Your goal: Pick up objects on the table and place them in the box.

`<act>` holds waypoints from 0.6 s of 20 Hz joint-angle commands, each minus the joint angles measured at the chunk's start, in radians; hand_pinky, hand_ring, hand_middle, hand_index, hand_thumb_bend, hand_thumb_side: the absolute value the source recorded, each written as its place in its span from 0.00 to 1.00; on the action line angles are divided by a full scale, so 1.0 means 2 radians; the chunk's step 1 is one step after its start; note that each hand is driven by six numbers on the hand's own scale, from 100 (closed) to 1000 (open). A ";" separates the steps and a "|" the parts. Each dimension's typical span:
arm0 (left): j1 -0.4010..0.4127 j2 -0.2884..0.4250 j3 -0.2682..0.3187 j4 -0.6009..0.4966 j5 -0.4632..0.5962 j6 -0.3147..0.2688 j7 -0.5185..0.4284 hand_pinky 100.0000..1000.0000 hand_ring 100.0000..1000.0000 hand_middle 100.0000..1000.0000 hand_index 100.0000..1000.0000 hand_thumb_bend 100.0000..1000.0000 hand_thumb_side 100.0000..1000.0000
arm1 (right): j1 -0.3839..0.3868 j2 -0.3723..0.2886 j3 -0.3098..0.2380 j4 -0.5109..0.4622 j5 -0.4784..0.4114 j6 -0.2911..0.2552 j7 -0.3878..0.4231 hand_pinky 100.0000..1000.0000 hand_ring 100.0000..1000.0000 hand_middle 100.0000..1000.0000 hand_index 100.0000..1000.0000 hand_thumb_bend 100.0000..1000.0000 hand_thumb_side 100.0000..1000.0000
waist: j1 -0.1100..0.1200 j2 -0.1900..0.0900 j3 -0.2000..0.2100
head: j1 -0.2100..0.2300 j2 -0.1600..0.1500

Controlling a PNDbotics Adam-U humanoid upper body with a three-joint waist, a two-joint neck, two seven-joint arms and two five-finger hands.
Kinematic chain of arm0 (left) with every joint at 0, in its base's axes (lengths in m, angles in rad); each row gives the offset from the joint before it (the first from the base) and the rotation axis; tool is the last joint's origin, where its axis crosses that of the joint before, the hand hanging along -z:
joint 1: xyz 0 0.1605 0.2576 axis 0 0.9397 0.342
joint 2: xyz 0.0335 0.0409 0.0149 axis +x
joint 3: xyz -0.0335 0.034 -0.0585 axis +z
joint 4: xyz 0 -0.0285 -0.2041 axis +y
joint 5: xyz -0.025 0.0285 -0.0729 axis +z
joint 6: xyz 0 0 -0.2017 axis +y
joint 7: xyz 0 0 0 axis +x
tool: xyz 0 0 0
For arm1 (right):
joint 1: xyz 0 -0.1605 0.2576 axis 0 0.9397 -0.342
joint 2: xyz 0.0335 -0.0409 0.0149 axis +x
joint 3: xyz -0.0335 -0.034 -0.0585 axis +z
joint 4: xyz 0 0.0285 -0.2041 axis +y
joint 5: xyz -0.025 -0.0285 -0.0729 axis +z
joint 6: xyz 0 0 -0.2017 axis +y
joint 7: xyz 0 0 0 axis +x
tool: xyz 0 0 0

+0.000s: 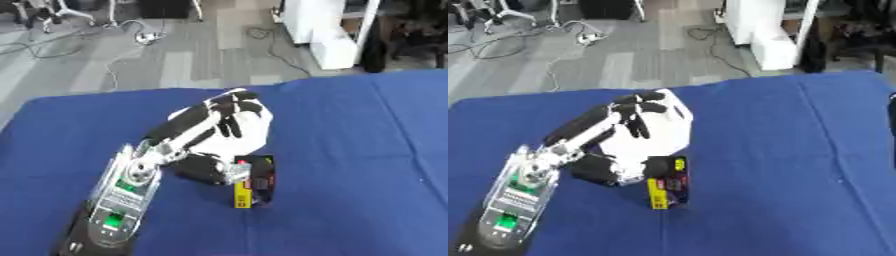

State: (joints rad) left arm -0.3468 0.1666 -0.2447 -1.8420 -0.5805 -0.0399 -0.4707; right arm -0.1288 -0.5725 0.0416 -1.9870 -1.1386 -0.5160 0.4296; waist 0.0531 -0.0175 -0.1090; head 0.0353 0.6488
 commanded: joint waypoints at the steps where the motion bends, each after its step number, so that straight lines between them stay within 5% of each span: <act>1: -0.018 0.004 0.003 0.004 -0.004 0.000 0.002 0.52 0.57 0.95 0.88 0.43 0.68 | -0.002 -0.013 -0.006 -0.007 0.003 0.002 0.001 0.07 0.21 0.16 0.31 0.00 1.00 | -0.002 -0.005 -0.001 | -0.004 -0.004; 4: -0.035 0.016 0.001 0.021 -0.013 -0.002 -0.001 0.49 0.56 0.93 0.84 0.46 0.68 | -0.003 -0.014 -0.007 -0.007 0.000 0.003 -0.003 0.07 0.21 0.16 0.31 0.00 1.00 | -0.001 -0.008 -0.004 | -0.005 -0.004; 8: -0.051 0.029 -0.006 0.046 0.000 -0.004 -0.023 0.30 0.49 0.90 0.87 0.49 0.66 | -0.003 -0.015 -0.008 -0.007 -0.001 0.007 -0.006 0.07 0.21 0.16 0.31 0.00 1.00 | 0.001 -0.010 -0.006 | -0.010 -0.003; 12: -0.058 0.035 -0.008 0.055 0.027 -0.002 -0.050 0.28 0.49 0.90 0.87 0.48 0.65 | -0.003 -0.015 -0.009 -0.007 -0.001 0.010 -0.008 0.07 0.21 0.16 0.31 0.00 1.00 | 0.002 -0.011 -0.007 | -0.016 -0.003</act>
State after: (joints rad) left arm -0.4419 0.2172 -0.2628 -1.7262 -0.5441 -0.0436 -0.5562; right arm -0.1286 -0.5735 0.0365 -1.9870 -1.1398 -0.4992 0.4156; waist 0.0605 -0.0304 -0.1219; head 0.0165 0.6493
